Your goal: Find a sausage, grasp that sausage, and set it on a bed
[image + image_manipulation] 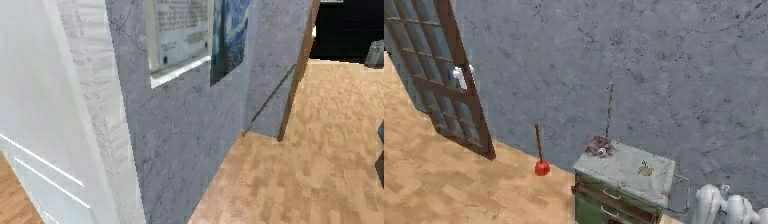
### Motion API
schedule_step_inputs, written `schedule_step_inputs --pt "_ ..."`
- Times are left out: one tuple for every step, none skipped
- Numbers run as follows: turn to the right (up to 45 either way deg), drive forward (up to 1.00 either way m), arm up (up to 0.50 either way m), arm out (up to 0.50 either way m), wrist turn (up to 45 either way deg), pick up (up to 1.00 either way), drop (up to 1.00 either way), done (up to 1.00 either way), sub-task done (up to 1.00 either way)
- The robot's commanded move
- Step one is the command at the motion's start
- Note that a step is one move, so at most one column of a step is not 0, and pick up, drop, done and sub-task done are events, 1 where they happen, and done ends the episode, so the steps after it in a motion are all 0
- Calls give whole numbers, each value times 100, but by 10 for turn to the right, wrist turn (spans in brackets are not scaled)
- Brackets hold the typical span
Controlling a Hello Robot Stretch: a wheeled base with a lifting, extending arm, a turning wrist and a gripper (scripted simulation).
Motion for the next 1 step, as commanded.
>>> schedule_step_inputs --pt "360 0 0 0 0 0 0 0 0"
